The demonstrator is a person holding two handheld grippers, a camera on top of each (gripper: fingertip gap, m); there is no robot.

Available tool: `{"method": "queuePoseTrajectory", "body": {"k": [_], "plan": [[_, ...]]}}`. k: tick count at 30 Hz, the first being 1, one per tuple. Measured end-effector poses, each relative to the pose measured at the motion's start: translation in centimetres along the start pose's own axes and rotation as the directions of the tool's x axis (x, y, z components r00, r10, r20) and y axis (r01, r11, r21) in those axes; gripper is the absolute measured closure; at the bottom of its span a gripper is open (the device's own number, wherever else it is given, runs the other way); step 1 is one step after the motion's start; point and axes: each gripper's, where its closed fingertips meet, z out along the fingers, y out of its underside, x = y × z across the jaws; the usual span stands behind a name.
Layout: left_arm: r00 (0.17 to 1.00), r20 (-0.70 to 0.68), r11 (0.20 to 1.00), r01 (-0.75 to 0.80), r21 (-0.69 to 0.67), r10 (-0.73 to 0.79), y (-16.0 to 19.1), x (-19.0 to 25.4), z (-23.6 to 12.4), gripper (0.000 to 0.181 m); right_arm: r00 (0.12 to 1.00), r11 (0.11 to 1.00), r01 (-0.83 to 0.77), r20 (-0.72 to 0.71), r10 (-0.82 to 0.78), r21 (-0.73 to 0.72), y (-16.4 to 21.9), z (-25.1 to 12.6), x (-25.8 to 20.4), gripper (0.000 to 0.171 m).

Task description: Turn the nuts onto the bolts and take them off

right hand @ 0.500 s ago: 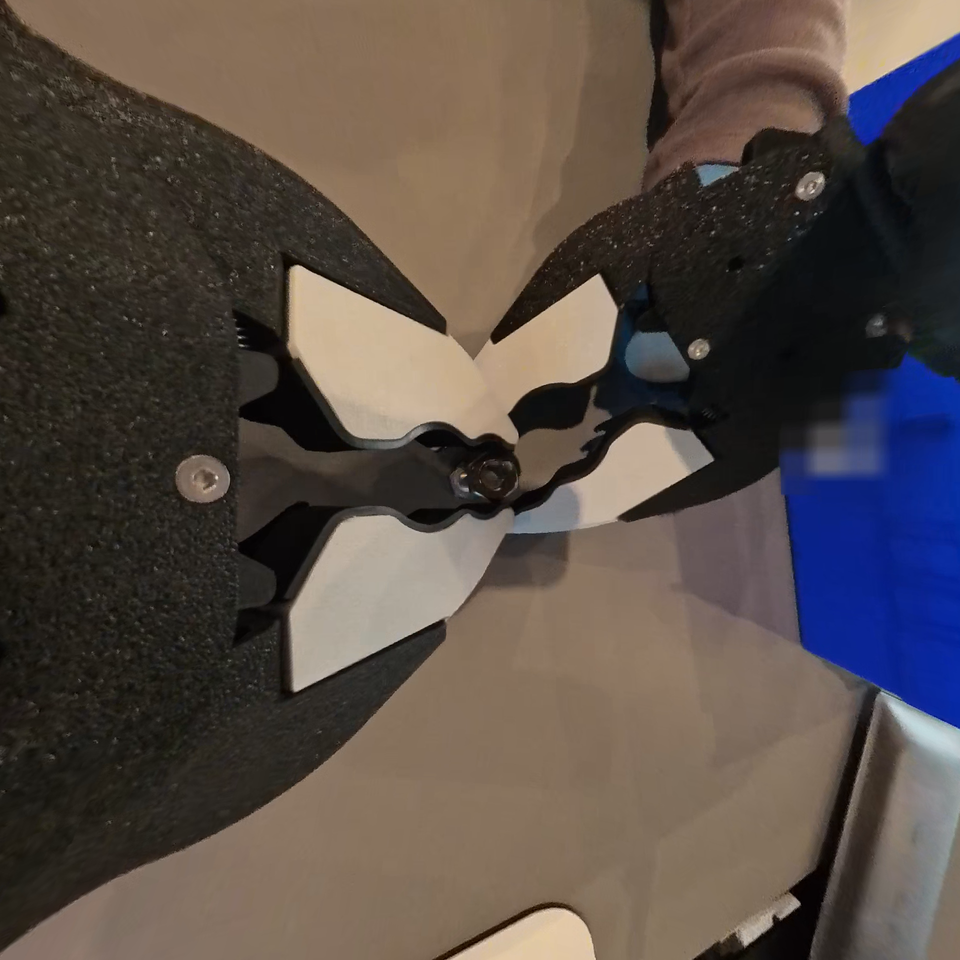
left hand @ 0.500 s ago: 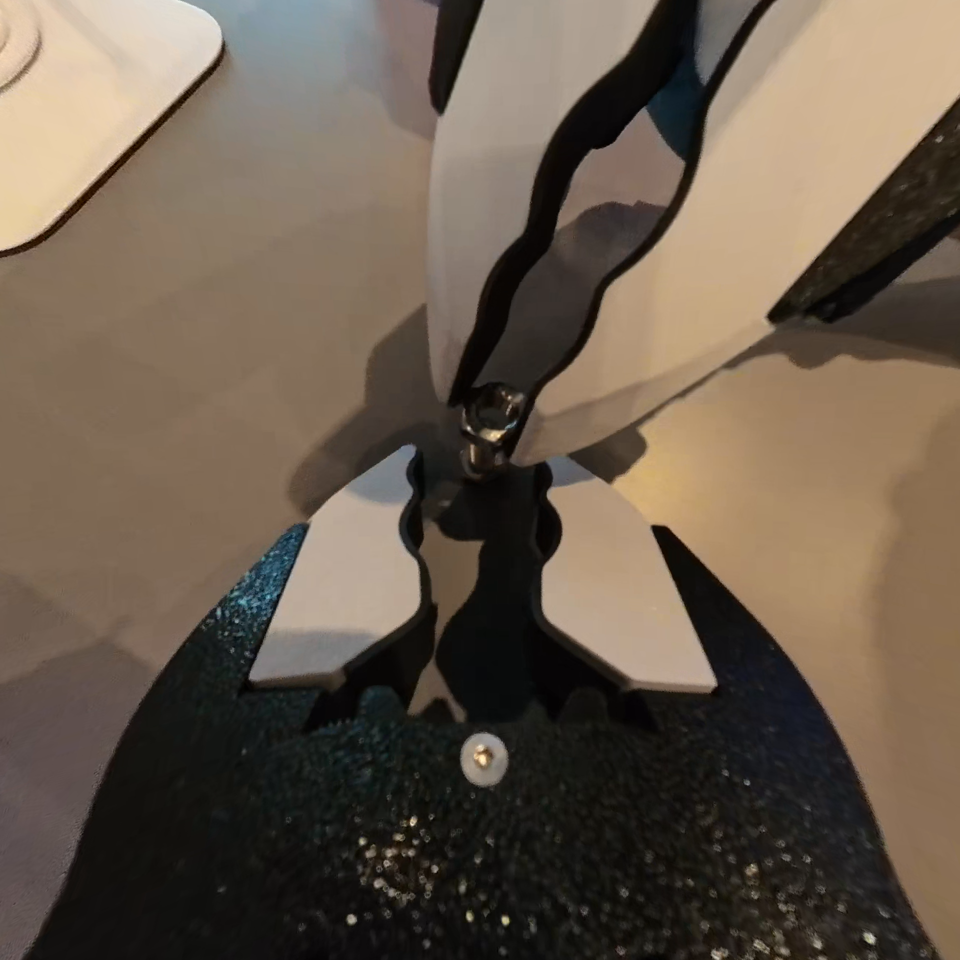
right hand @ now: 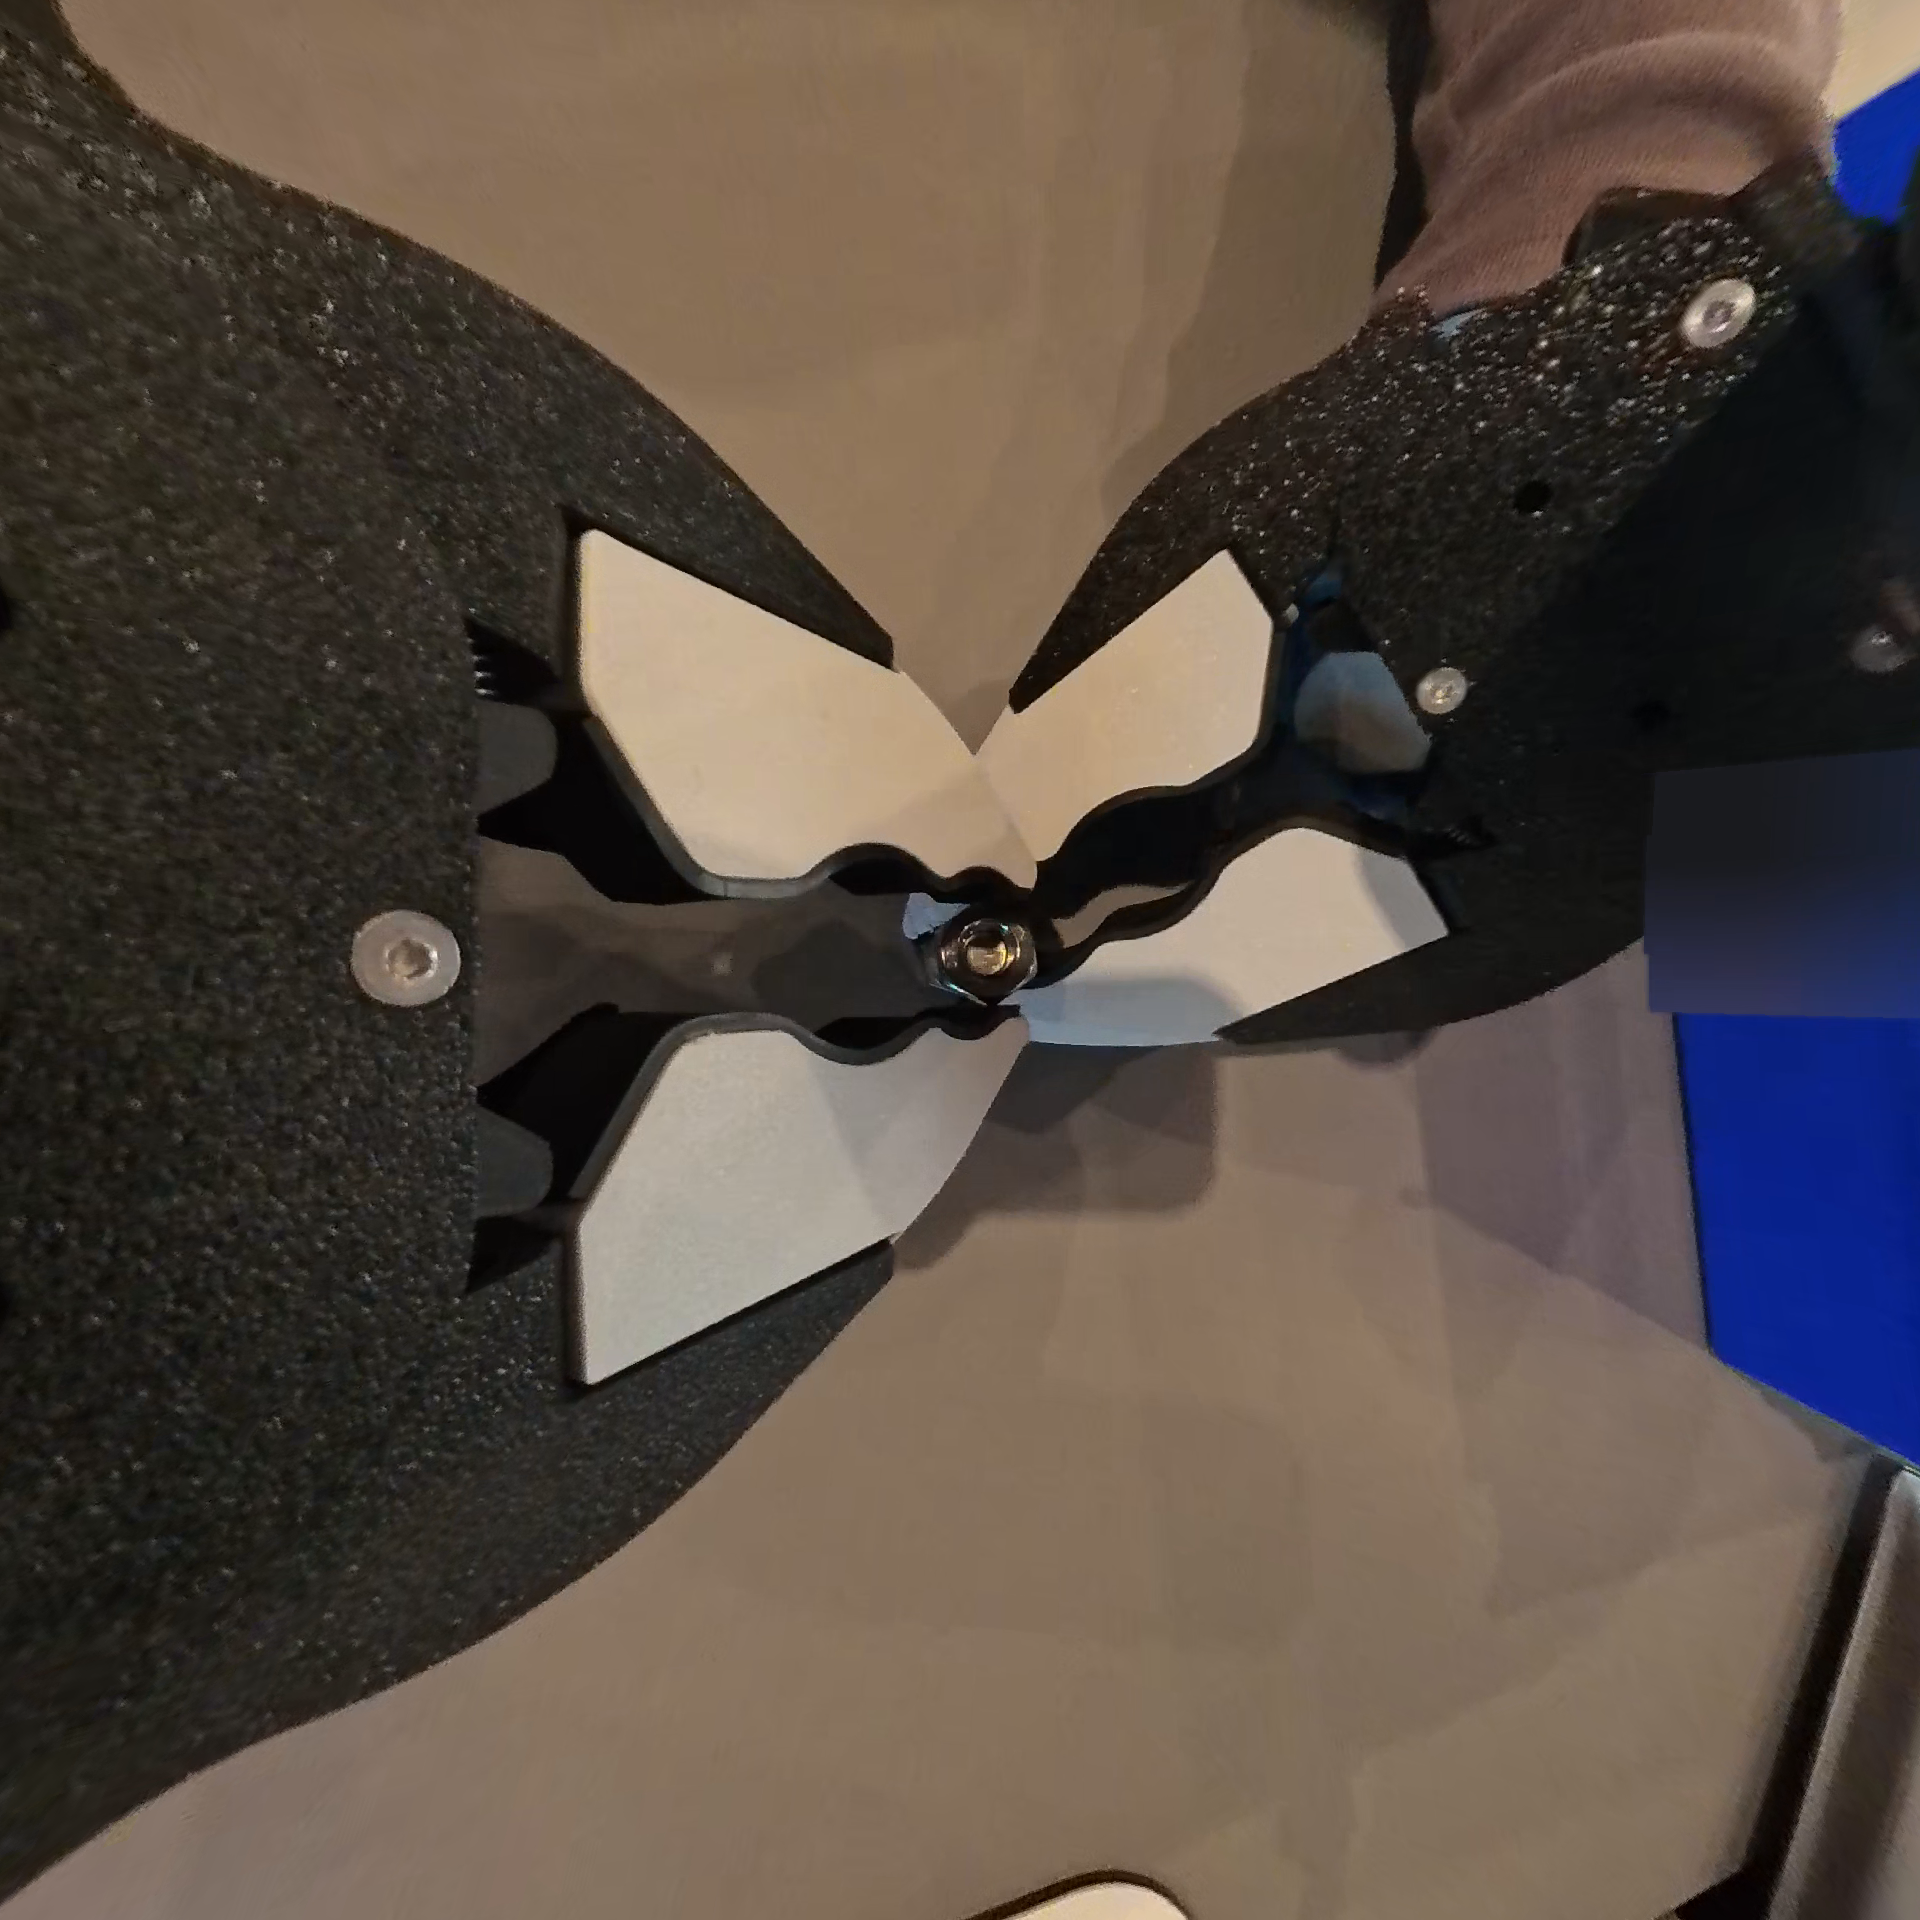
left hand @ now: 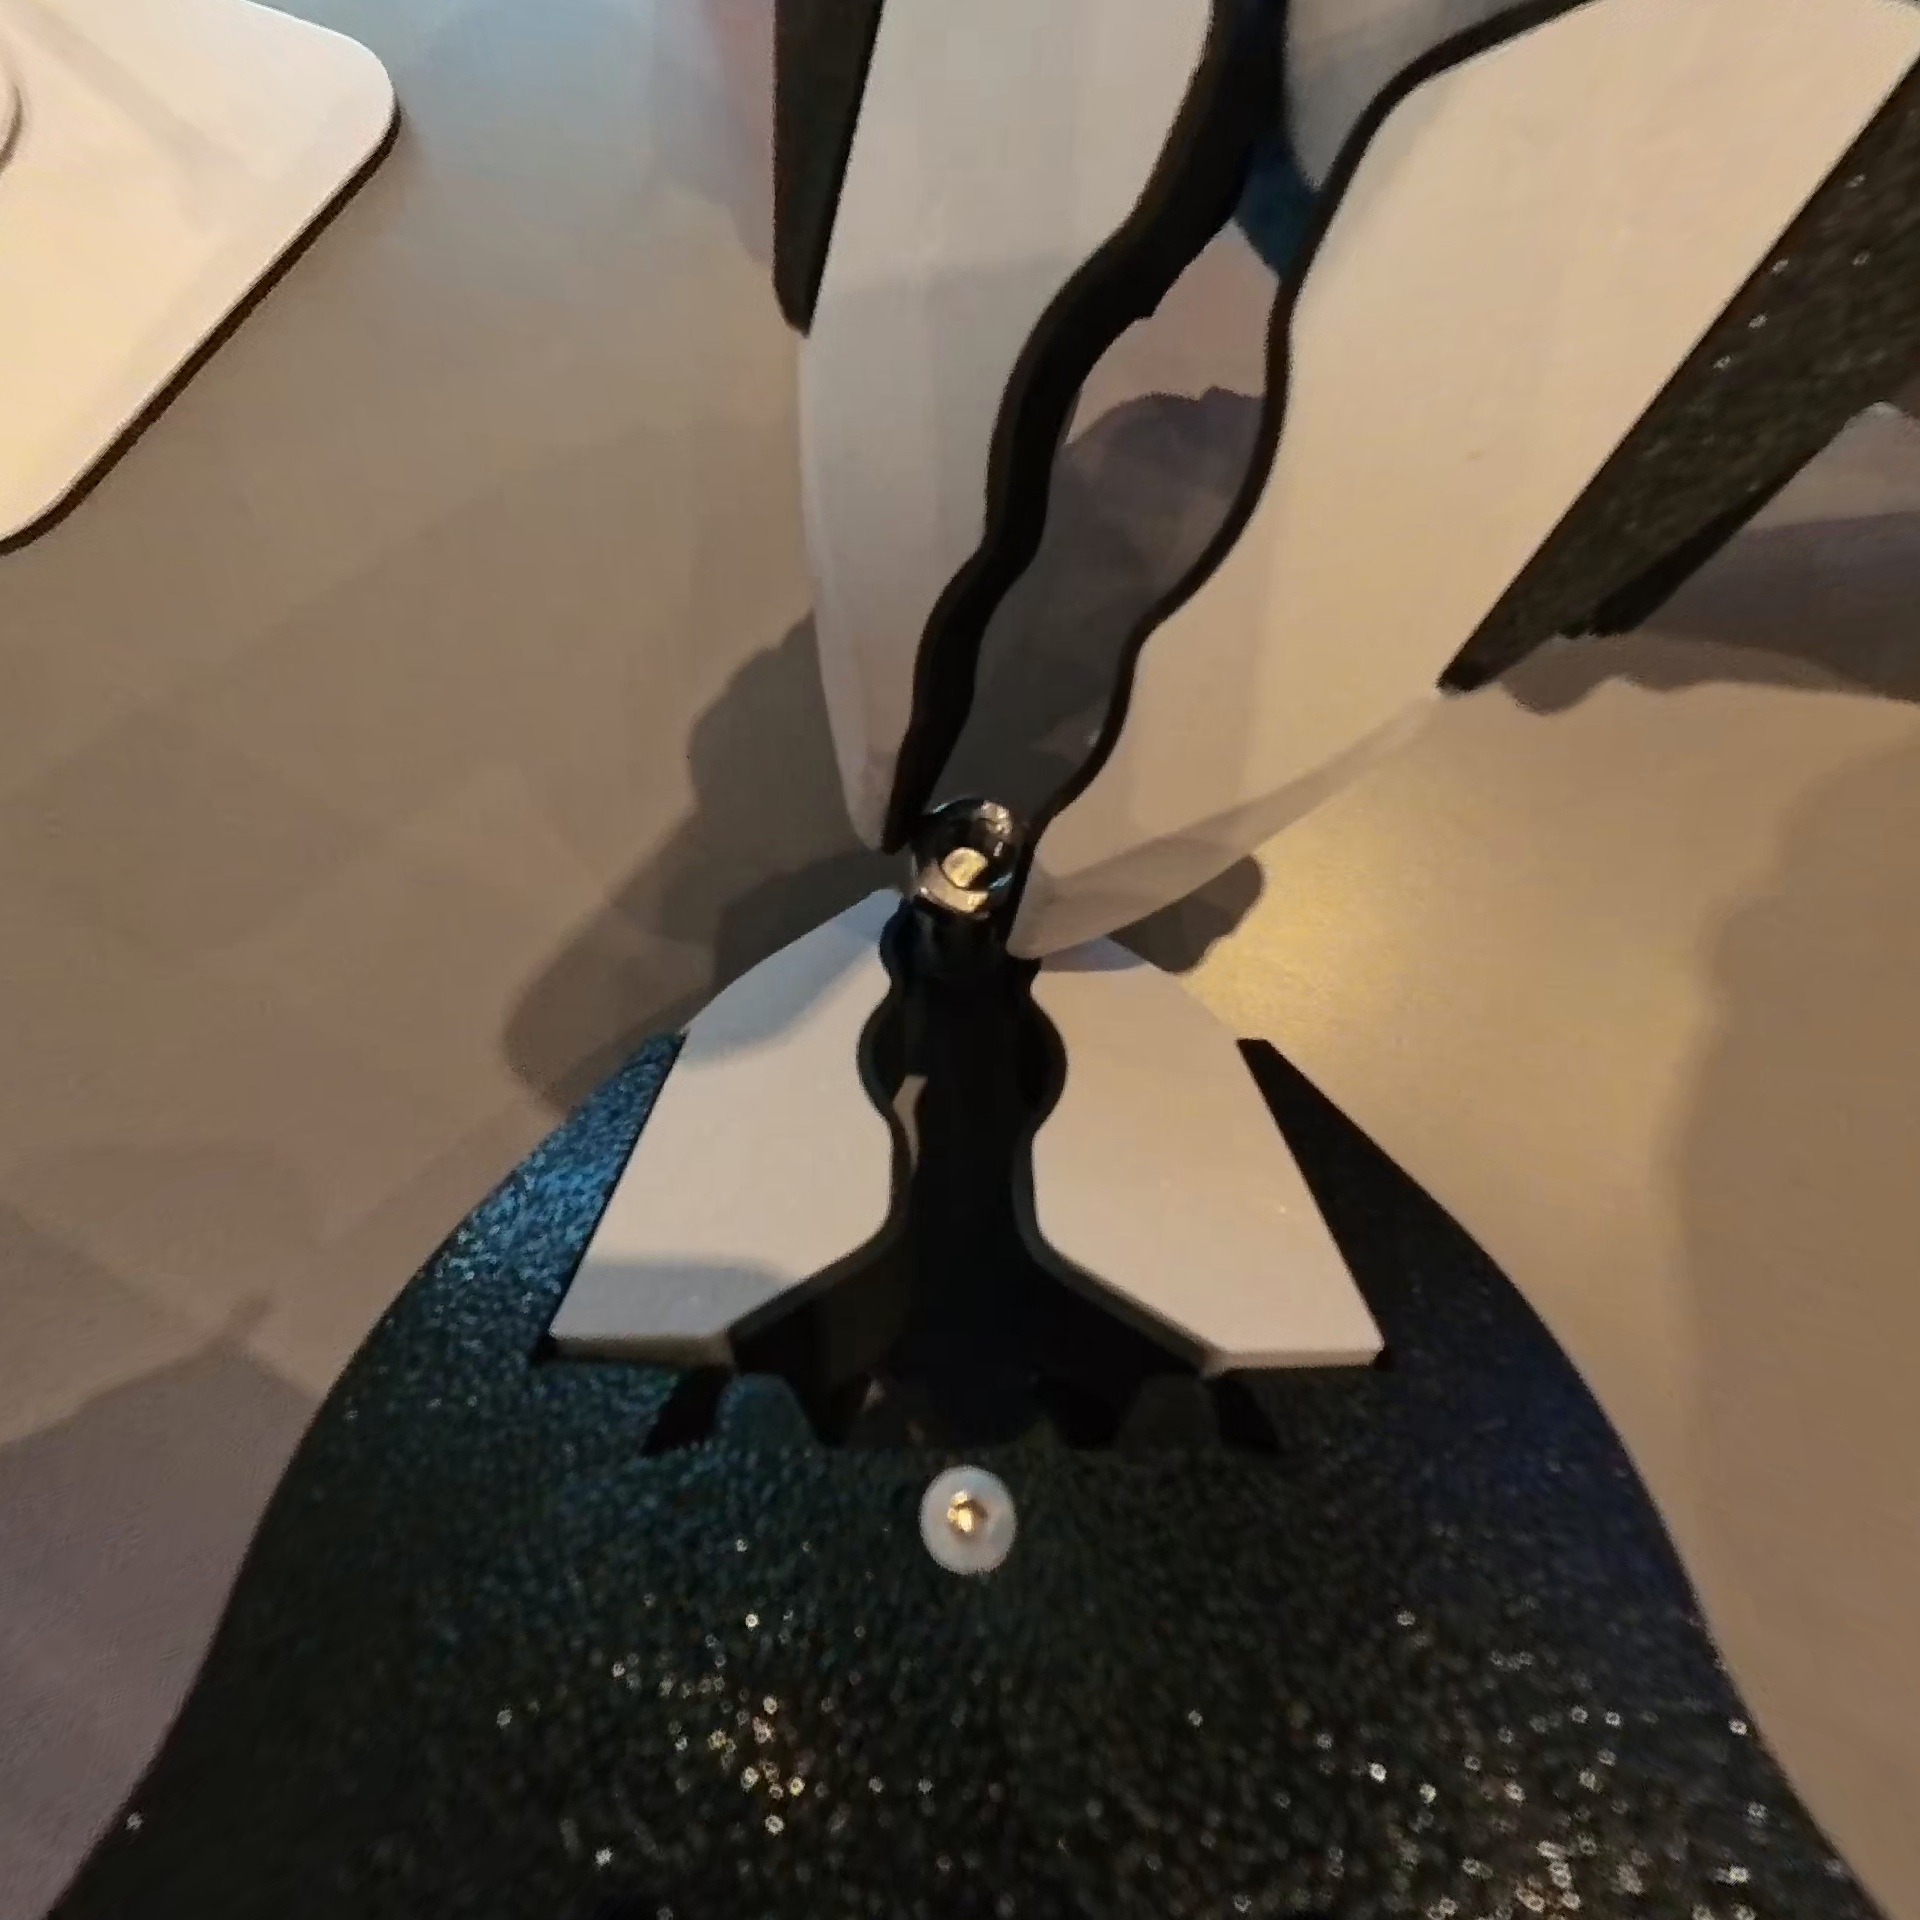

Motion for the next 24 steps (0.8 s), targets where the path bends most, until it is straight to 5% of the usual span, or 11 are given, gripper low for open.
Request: {"method": "queuePoseTrajectory", "body": {"k": [14, 18, 24], "plan": [[1.000, 0.003, 1.000, 0.005, 0.010, -0.005, -0.1, 0.0, 0.0, 0.166, 1.000, 1.000, 0.000, 0.009, 0.000, -0.012, 0.1, -0.1, -0.2, 0.152], [1.000, 0.013, 0.999, 0.014, 0.030, -0.014, -0.2, 0.0, -0.1, 0.166, 1.000, 0.995, -0.019, -0.006, 0.020, 0.098, 0.4, -1.1, -0.2, 0.128], [1.000, 0.014, 0.999, 0.015, 0.034, -0.015, -0.2, 0.0, -0.1, 0.166, 0.995, 0.939, -0.102, 0.012, 0.104, 0.329, 0.7, -2.8, -0.7, 0.138]]}}
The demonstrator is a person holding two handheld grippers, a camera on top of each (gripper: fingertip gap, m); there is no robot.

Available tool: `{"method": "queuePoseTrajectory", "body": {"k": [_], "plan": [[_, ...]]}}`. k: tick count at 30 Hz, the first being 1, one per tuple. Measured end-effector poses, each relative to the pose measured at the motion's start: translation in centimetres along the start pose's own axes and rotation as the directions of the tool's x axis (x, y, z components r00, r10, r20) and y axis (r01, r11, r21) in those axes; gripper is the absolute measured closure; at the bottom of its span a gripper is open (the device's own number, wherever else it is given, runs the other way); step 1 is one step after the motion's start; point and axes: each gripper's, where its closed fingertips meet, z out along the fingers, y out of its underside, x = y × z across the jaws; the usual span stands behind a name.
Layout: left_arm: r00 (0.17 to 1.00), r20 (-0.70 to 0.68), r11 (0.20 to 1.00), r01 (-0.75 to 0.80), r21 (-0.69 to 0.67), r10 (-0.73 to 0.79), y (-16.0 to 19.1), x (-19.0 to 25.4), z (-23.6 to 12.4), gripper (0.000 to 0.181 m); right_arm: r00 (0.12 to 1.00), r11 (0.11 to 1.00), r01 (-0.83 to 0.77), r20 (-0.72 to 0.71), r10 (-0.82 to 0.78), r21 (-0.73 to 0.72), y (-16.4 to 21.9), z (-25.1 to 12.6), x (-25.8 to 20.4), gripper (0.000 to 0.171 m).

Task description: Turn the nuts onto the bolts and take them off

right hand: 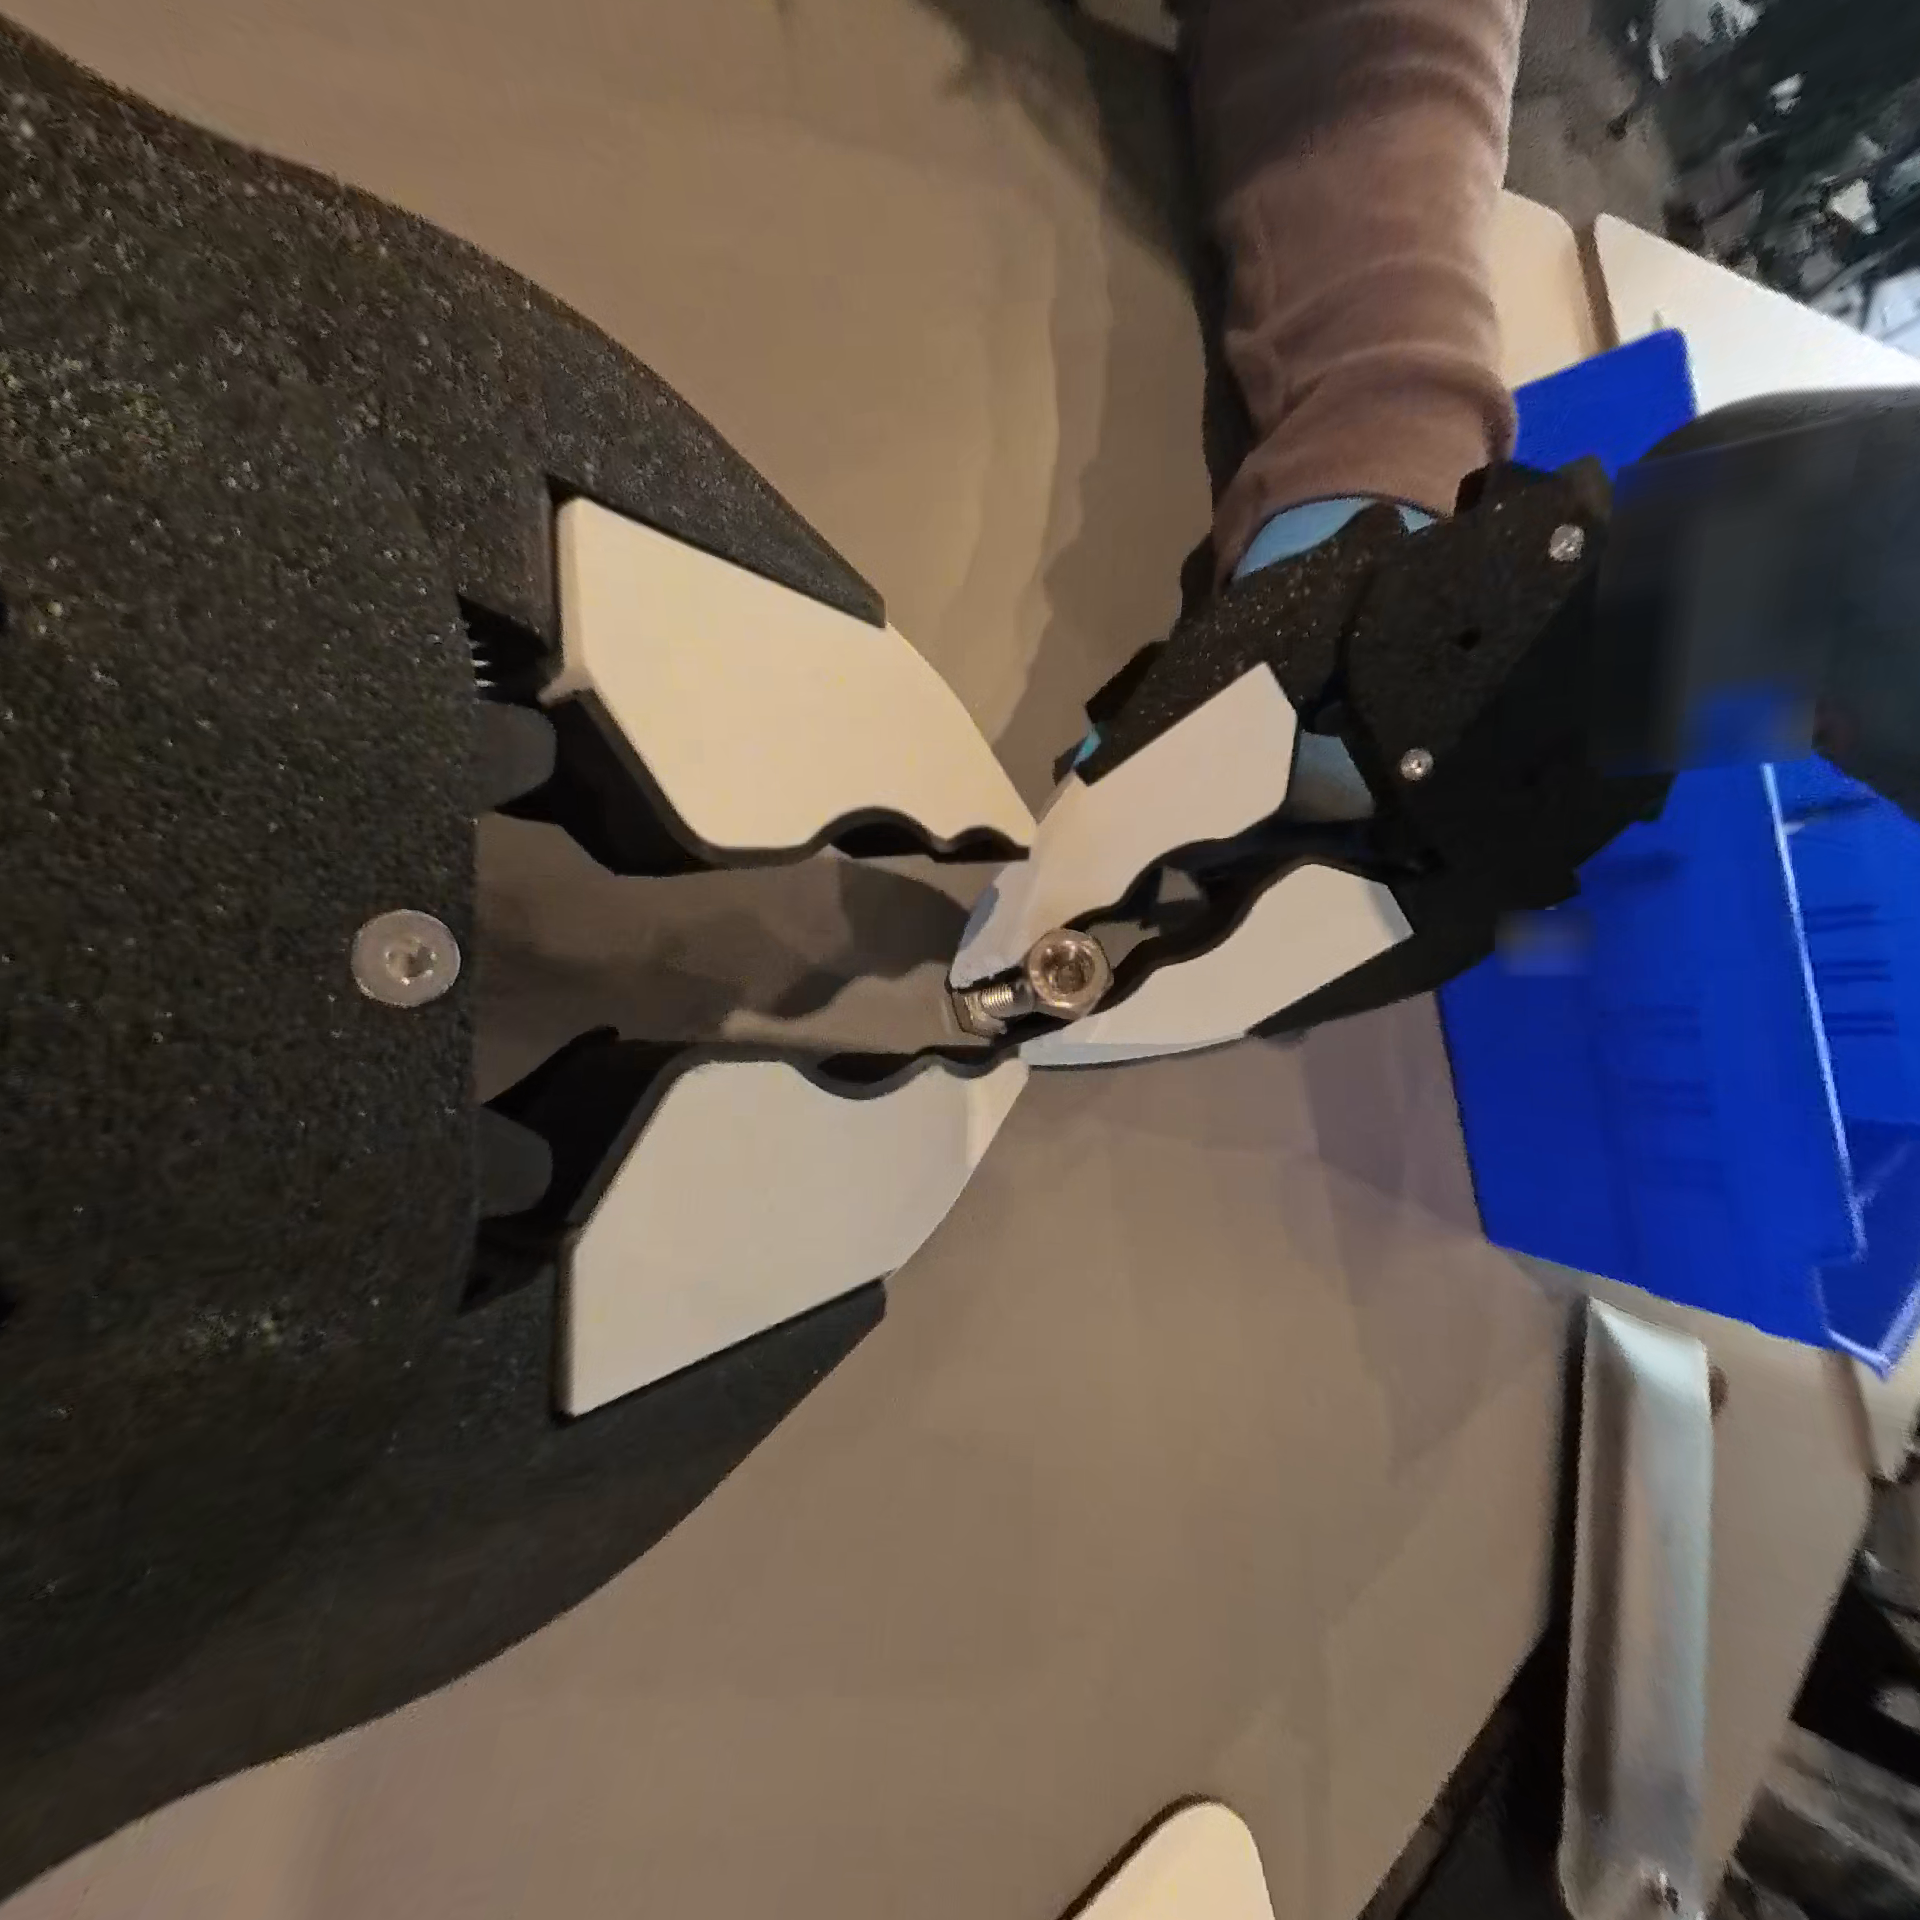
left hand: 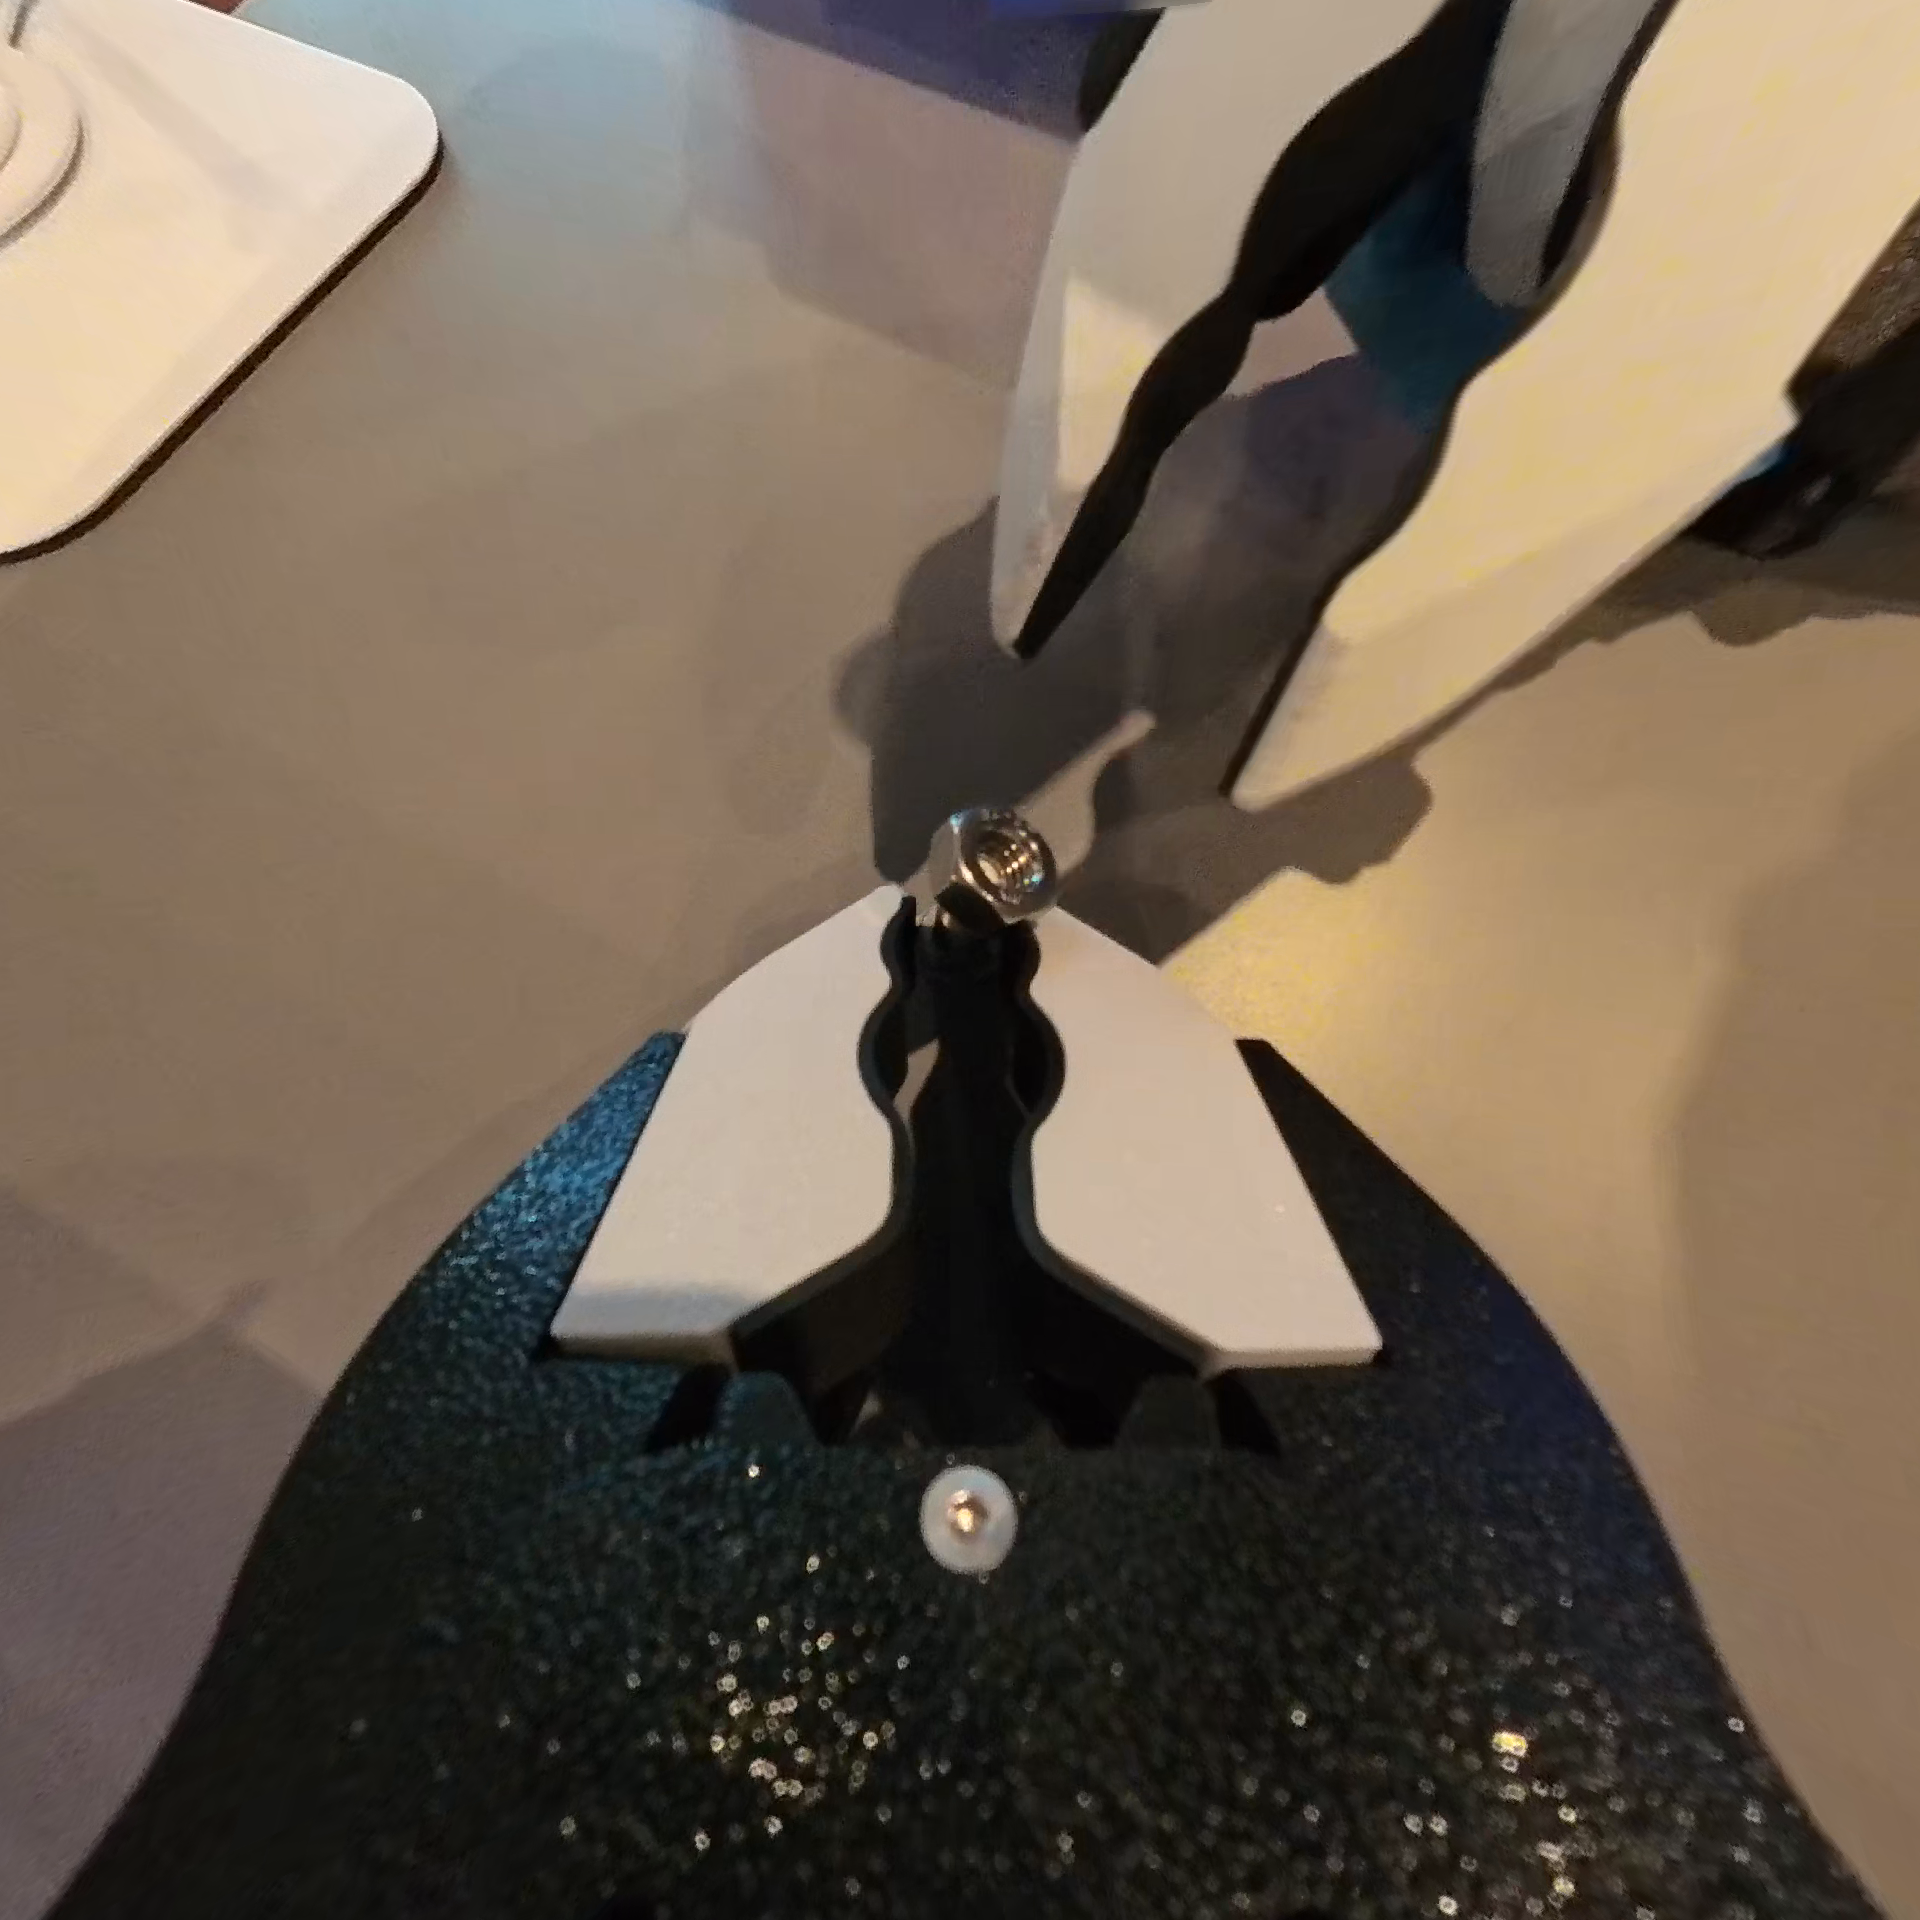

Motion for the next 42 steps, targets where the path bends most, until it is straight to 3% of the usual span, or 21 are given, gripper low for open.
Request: {"method": "queuePoseTrajectory", "body": {"k": [5, 11, 24, 42], "plan": [[1.000, 0.002, 1.000, 0.002, 0.006, -0.002, 0.0, 0.0, 0.0, 0.166, 0.978, 0.988, 0.141, -0.164, -0.128, 0.070, -1.1, 0.0, 0.3, 0.171], [1.000, 0.003, 1.000, 0.002, 0.005, -0.002, 0.0, 0.0, 0.0, 0.166, 0.975, 0.990, 0.129, -0.173, -0.136, -0.052, -0.6, 2.3, 0.7, 0.171], [1.000, 0.005, 1.000, 0.004, -0.005, -0.004, 0.0, 0.0, 0.0, 0.166, 0.971, 0.983, 0.092, -0.207, -0.124, -0.158, -0.8, 3.2, 1.1, 0.171], [1.000, 0.008, 1.000, 0.006, -0.005, -0.006, 0.0, -0.1, 0.0, 0.166, 0.975, 0.990, 0.053, -0.208, -0.079, -0.128, -0.4, 2.4, 1.4, 0.171]]}}
